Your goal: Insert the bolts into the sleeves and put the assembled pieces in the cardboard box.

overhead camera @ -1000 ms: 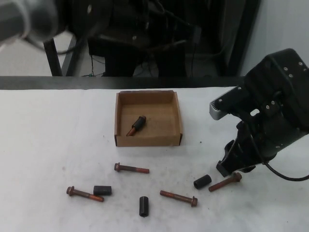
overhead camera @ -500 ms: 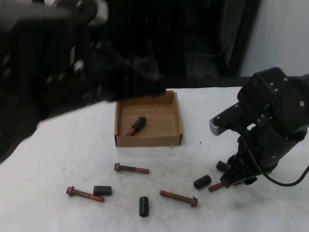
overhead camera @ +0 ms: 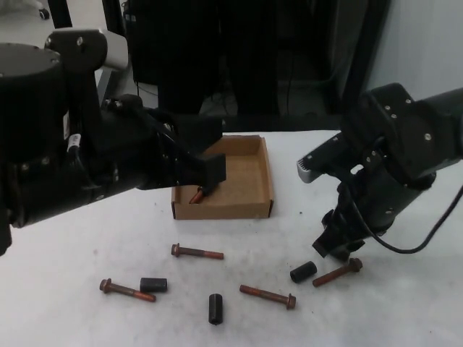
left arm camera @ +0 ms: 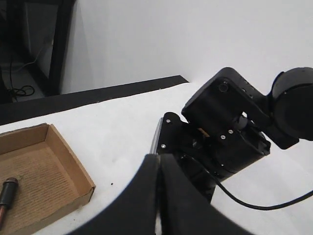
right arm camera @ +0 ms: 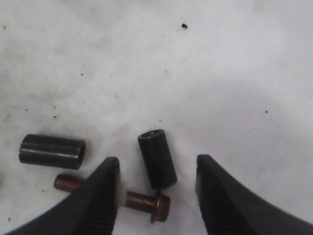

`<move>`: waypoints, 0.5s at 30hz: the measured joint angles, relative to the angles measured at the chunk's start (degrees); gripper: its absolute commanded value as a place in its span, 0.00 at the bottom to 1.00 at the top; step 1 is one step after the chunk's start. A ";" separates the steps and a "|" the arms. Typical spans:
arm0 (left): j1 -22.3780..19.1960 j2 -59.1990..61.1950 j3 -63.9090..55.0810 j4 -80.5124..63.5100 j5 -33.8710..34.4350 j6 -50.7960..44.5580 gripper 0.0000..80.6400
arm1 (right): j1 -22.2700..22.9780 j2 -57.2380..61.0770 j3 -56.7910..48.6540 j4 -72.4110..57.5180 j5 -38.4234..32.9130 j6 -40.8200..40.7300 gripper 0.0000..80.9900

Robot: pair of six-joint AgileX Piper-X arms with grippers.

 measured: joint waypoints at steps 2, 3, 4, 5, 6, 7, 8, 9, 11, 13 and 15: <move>0.00 -0.12 0.08 0.00 0.55 0.00 0.01 | 0.00 0.82 -0.58 -0.14 0.51 -0.78 0.58; 0.00 -0.09 0.08 0.00 0.73 0.00 0.01 | 0.00 1.26 -0.67 -0.14 0.81 -1.40 0.58; 0.00 -0.09 0.08 0.00 0.99 0.00 0.01 | 0.00 1.71 -0.66 -0.02 1.06 -1.92 0.58; 0.00 -0.09 0.08 0.00 1.05 0.00 0.01 | 0.00 2.16 -0.66 0.08 1.19 -2.25 0.58; 0.00 -0.09 0.08 -0.06 1.15 0.00 0.01 | 0.00 2.73 -0.66 0.05 1.34 -2.65 0.58; 0.00 -0.09 0.08 -0.16 1.44 0.00 0.01 | 0.00 4.36 -0.76 0.05 1.62 -3.03 0.58; 0.00 -0.09 0.08 -0.15 1.53 0.00 0.01 | 0.00 4.94 -0.72 0.05 1.89 -3.19 0.58; 0.00 -0.09 0.08 -0.15 1.53 0.00 0.01 | 0.00 5.48 -0.82 0.05 2.09 -3.47 0.58; 0.00 -0.25 0.08 -0.15 1.87 0.00 0.01 | -0.32 6.49 -0.97 0.05 2.48 -4.24 0.58; 0.00 -0.72 0.08 -0.15 1.86 0.00 0.01 | -0.50 6.93 -1.51 0.11 2.49 -4.49 0.58; 0.00 -1.23 0.08 -0.26 1.86 0.00 0.01 | -0.53 7.29 -1.89 0.50 2.29 -4.67 0.58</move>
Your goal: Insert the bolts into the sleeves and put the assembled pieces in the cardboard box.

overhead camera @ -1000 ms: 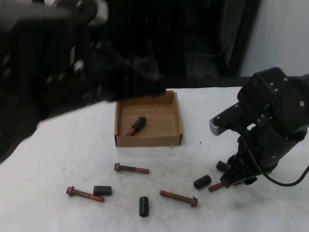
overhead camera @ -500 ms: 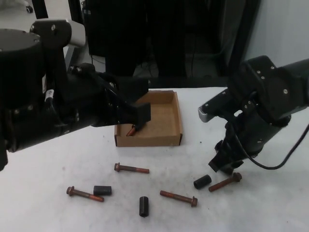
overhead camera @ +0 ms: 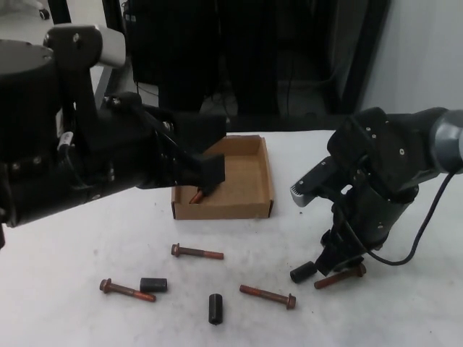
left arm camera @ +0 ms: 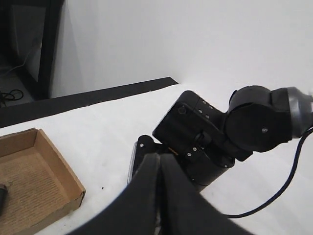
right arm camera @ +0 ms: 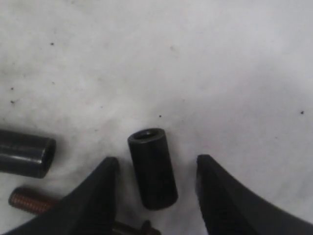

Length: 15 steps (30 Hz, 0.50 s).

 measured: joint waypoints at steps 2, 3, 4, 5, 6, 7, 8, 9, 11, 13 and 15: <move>0.00 -0.48 0.12 -0.01 0.15 0.22 0.01 | -0.07 0.19 -0.26 0.26 0.00 0.03 0.55; 0.00 -0.60 0.15 -0.11 0.37 0.46 0.01 | -0.07 0.16 -0.32 0.38 0.00 -0.04 0.51; 0.00 -0.59 0.31 0.42 0.62 0.65 0.01 | -0.07 0.16 -0.29 0.39 -0.28 -0.04 0.46; 0.00 -0.59 0.29 1.17 0.95 0.88 0.01 | -0.07 0.30 -0.29 0.39 -0.56 -0.04 0.40; 0.00 -0.59 0.43 2.26 0.95 1.06 0.01 | -0.07 0.30 -0.29 0.51 -0.90 -0.04 0.32; 0.00 -0.74 0.43 3.46 1.06 1.38 0.01 | -0.07 0.43 -0.29 0.53 -0.90 -0.04 0.21; 0.00 -0.82 0.43 4.67 0.99 1.68 0.01 | -0.07 0.44 -0.29 0.55 -1.34 -0.19 0.09; 0.00 -0.93 0.43 6.48 0.87 1.96 0.01 | -0.07 0.45 -0.29 0.55 -1.39 -0.19 0.00; 0.00 -0.94 0.43 9.35 -0.09 2.77 0.01 | -0.07 0.44 -0.38 0.63 -1.79 -0.19 0.00; 0.00 -0.94 0.52 13.79 -3.26 6.36 0.01 | -0.07 0.44 -0.38 0.63 -2.29 -0.19 0.00; 0.00 -1.04 0.52 15.77 -5.69 8.44 0.01 | -0.14 0.44 -0.43 0.63 -3.10 -0.19 0.00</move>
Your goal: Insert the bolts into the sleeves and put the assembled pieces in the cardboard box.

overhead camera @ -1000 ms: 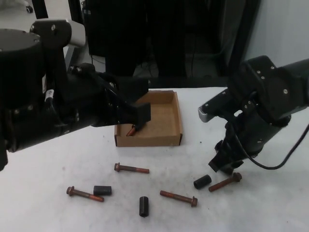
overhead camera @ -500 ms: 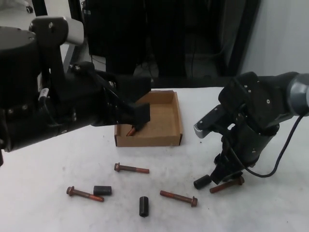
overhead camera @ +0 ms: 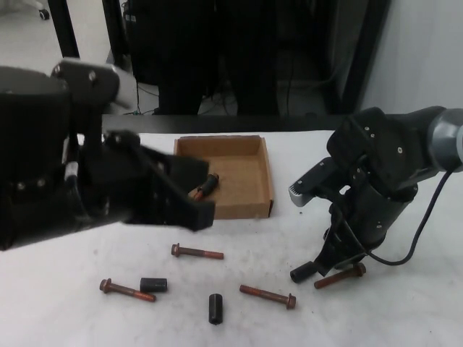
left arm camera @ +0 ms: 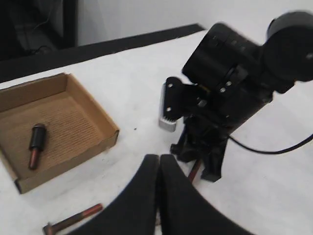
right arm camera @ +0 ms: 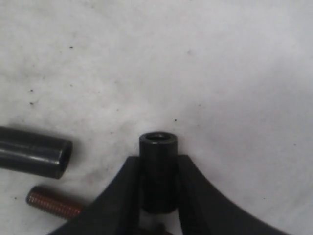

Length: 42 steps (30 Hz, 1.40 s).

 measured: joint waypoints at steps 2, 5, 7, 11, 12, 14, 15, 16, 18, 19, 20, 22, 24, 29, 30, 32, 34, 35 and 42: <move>0.00 -0.13 0.00 1.08 -2.38 1.12 0.01 | 0.00 0.00 0.00 0.00 -0.36 0.00 0.00; 0.00 -0.41 -0.73 4.51 -5.60 0.77 0.01 | -0.15 0.00 0.00 0.32 -0.64 0.00 0.00; 0.00 -0.41 -1.65 6.87 -8.16 -0.80 0.01 | -0.15 0.00 -0.16 0.47 -0.72 0.00 0.00; 0.00 -0.28 -3.87 12.38 -10.22 -5.85 0.00 | -0.26 0.00 -0.21 1.13 -1.43 0.00 0.00; 0.00 0.14 -4.54 13.85 -10.21 -6.61 0.02 | -0.28 0.00 -0.21 1.33 -2.26 0.38 0.00; 0.00 1.29 -5.90 15.96 -10.21 -8.11 0.10 | -0.28 -0.27 -0.21 1.68 -3.51 0.91 0.00; 0.00 2.06 -6.61 16.79 -10.21 -9.33 0.14 | -0.28 -0.46 -0.21 1.90 -4.27 1.10 0.00; 0.00 2.82 -7.32 17.59 -10.21 -11.12 0.21 | -0.28 -0.79 0.03 2.02 -5.18 1.41 0.00; 0.00 4.26 -8.51 18.19 -10.35 -15.36 0.35 | -0.28 -2.44 0.27 2.95 -7.48 1.96 0.00; 0.00 5.16 -9.27 18.49 -10.37 -18.58 0.41 | -0.28 -3.35 0.27 3.24 -8.41 2.30 0.00; 0.00 5.98 -9.88 18.65 -10.35 -21.38 0.47 | -0.28 -4.42 0.27 3.24 -9.40 2.54 0.00; 0.00 6.94 -10.61 18.88 -10.35 -24.54 0.51 | -0.28 -6.65 0.27 3.24 -11.29 3.27 0.00; 0.66 8.95 -11.75 19.55 -9.22 -29.76 0.50 | -0.28 -10.53 0.27 2.56 -13.37 4.85 0.00; 3.59 13.84 -12.59 22.06 -4.60 -40.25 0.50 | -0.28 -15.32 0.27 0.94 -15.88 7.02 0.00; 4.37 14.74 -12.59 22.45 -3.72 -41.83 0.50 | -0.28 -17.44 0.27 0.62 -16.91 7.49 0.00; 5.86 15.94 -12.59 23.05 -2.65 -44.20 0.50 | -0.28 -19.53 0.27 0.51 -17.67 7.49 0.00; 8.52 16.99 -12.59 23.69 -2.17 -46.20 0.50 | -0.13 -21.42 0.27 0.51 -18.54 7.49 0.00; 9.53 17.11 -12.59 24.34 -2.06 -47.25 0.50 | -0.03 -22.45 0.27 0.51 -18.72 7.76 0.00; 14.99 17.95 -12.69 30.31 -2.07 -51.63 0.50 | 2.25 -27.64 0.69 0.51 -19.94 8.35 0.00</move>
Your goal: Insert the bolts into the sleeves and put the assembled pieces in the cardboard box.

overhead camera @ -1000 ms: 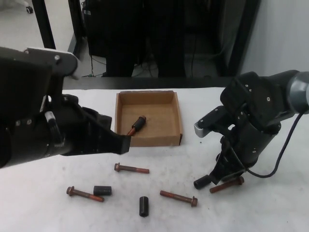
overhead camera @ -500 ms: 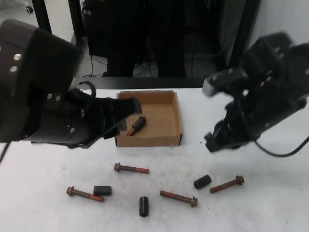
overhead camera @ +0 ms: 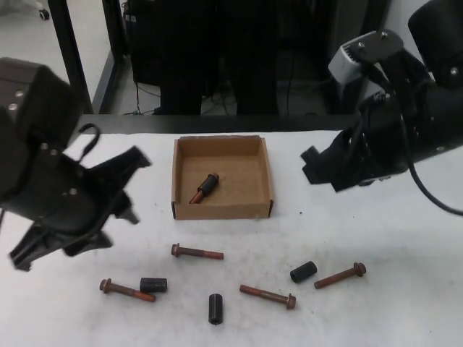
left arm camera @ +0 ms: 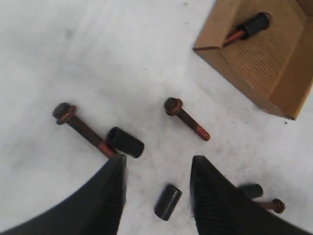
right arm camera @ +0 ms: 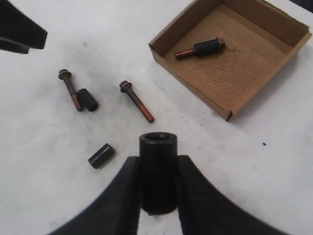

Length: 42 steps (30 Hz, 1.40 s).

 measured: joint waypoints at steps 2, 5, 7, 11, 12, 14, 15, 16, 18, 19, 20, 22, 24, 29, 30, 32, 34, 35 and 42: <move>0.82 0.09 0.06 0.70 0.07 -1.50 0.50 | 1.00 -1.67 1.71 -0.89 -0.81 -0.02 0.00; 0.99 0.29 0.06 1.08 0.22 -3.96 0.50 | 2.03 -4.05 4.92 -3.38 -1.76 1.36 0.00; 0.99 0.99 -0.08 1.20 0.38 -4.60 0.50 | 2.32 -5.99 7.53 -6.11 -1.91 3.04 0.00; 0.99 3.16 -0.10 3.65 1.40 -6.50 0.50 | 2.44 -10.90 11.85 -10.93 -2.01 5.63 0.00; 0.99 3.60 -0.10 4.41 1.37 -6.96 0.50 | 2.44 -11.76 12.64 -11.62 -2.30 6.08 0.00; 0.99 4.57 -0.10 5.16 1.60 -7.26 0.50 | 2.44 -13.24 13.72 -12.30 -3.12 6.63 0.00; 0.99 4.97 -0.10 5.26 1.76 -7.37 0.50 | 2.44 -13.91 14.08 -12.47 -3.28 6.72 0.00; 0.99 5.40 -0.10 5.23 1.89 -7.36 0.50 | 2.58 -14.57 14.35 -12.50 -3.41 6.79 0.00; 0.99 6.49 -0.10 4.77 2.91 -7.36 0.50 | 2.54 -15.62 14.66 -12.49 -3.69 6.81 0.00; 0.99 7.05 -0.10 4.50 3.01 -7.36 0.50 | 2.74 -16.14 14.75 -12.49 -3.99 6.81 0.00; 0.99 7.82 -0.10 4.34 3.34 -7.48 0.50 | 2.87 -16.49 14.72 -12.49 -4.27 6.81 0.00; 0.99 9.11 -0.25 4.02 4.00 -7.96 0.50 | 3.14 -16.93 14.72 -12.49 -4.55 6.81 0.00; 0.99 10.21 -0.25 3.79 4.07 -8.75 0.50 | 3.73 -17.99 14.77 -12.63 -4.89 6.81 0.00; 0.99 11.89 -0.25 1.86 4.11 -11.74 0.50 | 3.85 -19.48 14.77 -12.78 -5.27 6.61 0.00; 0.99 12.19 -0.25 1.24 3.82 -12.30 0.50 | 3.85 -19.92 14.77 -12.83 -5.27 6.55 0.00; 0.79 12.55 -0.25 0.49 2.79 -13.27 0.50 | 3.85 -20.07 14.77 -12.83 -5.27 6.45 0.00; 0.69 12.50 -0.25 0.39 2.08 -13.68 0.50 | 3.85 -20.07 14.77 -12.83 -5.27 6.48 0.00; 0.62 12.50 -0.25 0.22 1.25 -14.06 0.50 | 3.85 -20.07 14.77 -12.83 -5.27 6.48 0.00; 0.51 14.40 -0.46 0.19 -0.37 -15.91 0.50 | 3.85 -20.07 14.77 -12.91 -5.27 6.48 0.00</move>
